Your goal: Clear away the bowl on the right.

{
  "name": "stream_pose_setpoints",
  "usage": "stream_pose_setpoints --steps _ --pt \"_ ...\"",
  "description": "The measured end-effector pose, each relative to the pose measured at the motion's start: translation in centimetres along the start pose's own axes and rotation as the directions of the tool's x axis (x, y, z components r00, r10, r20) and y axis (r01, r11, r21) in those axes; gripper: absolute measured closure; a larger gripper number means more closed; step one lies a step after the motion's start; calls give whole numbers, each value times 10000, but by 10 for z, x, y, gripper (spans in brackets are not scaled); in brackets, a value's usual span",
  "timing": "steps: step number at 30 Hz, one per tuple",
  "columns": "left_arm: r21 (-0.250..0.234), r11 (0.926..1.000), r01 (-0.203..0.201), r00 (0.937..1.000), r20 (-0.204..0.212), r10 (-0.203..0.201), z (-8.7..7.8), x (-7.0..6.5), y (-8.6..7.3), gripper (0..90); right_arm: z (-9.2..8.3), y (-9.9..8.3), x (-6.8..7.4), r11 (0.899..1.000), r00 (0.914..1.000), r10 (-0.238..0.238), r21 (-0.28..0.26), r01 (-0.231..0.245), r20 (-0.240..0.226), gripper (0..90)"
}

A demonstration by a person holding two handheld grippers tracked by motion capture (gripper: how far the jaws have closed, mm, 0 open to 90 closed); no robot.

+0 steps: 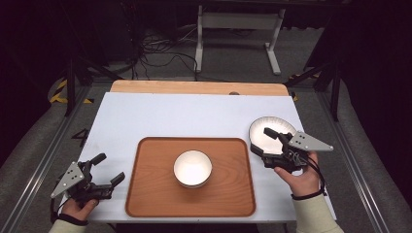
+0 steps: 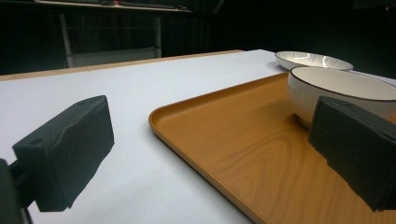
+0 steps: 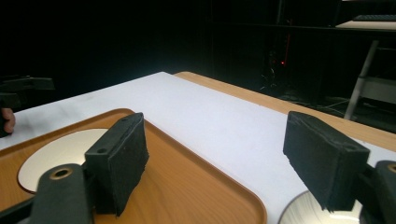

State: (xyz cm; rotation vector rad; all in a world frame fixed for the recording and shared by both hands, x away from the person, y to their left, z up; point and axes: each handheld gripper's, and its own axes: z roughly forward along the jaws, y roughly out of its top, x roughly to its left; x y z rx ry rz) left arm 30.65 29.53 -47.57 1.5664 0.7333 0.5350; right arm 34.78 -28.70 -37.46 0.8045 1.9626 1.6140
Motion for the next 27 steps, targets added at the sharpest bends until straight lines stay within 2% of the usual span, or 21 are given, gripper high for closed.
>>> stream_pose_setpoints --steps 6,10,14,21,27 --pt "-19 10000 0 10000 -7 0 0 0 0 8 -8 -8 -8 9999 9995 115 -7 -115 277 209" --pt "-2 10000 0 10000 2 0 0 0 0 8 -13 -16 -13 10000 9983 12 27 -14 590 193" --pt "1 10000 -2 10000 0 2 0 0 0 8 -17 -26 -16 10000 9978 -58 4 58 663 181" --pt "-22 10000 7 10000 -1 -7 0 0 0 8 -20 -44 -19 9998 9984 -146 123 139 544 179" --pt "-19 10000 5 10000 -1 -5 0 0 0 8 -25 -60 -21 9998 9988 92 159 -100 478 174"
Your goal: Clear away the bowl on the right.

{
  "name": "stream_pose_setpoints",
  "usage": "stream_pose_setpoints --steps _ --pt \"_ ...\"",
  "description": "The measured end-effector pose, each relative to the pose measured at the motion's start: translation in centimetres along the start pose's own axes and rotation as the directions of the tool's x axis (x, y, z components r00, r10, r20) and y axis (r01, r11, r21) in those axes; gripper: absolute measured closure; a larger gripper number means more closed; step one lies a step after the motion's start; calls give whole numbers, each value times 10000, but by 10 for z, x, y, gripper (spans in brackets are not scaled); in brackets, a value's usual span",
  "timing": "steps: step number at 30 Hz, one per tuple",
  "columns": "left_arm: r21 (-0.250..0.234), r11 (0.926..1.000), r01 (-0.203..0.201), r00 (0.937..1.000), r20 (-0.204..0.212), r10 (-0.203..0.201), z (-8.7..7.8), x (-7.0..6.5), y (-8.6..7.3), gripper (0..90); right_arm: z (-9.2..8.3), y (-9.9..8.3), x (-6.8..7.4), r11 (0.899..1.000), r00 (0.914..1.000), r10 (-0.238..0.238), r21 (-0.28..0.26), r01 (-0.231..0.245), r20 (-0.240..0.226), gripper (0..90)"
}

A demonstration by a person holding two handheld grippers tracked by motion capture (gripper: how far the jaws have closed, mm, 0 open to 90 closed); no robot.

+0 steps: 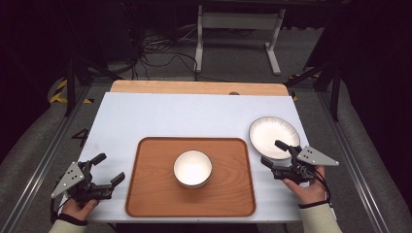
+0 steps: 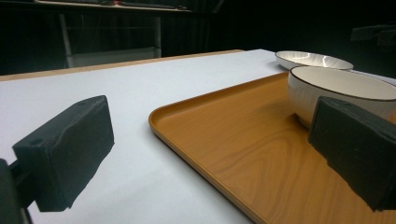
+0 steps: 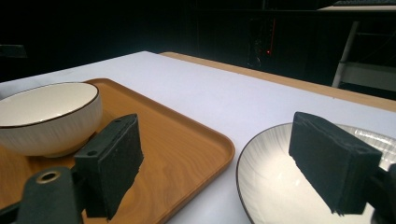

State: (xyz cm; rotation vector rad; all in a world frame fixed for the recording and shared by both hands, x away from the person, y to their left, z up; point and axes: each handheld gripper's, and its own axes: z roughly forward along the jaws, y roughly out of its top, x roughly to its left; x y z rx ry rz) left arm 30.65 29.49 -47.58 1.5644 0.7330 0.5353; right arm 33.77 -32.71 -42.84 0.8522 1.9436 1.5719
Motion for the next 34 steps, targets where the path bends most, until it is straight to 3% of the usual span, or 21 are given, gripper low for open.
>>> stream_pose_setpoints --steps 14,21,24,34 --pt "12 10000 -13 10000 -7 13 0 0 0 8 -1 -27 -3 9961 9968 799 393 -796 -80 165" --pt "11 10000 -25 10000 -7 25 0 0 0 8 -4 -29 -6 9937 9937 1114 103 -1114 -75 118" --pt "11 10000 -28 10000 -6 28 0 0 0 8 -4 -29 -11 9880 9879 1543 51 -1542 -177 78" --pt "31 10000 -18 10000 3 18 0 0 0 8 -3 -29 -9 9905 9901 1369 198 -1363 -315 78"
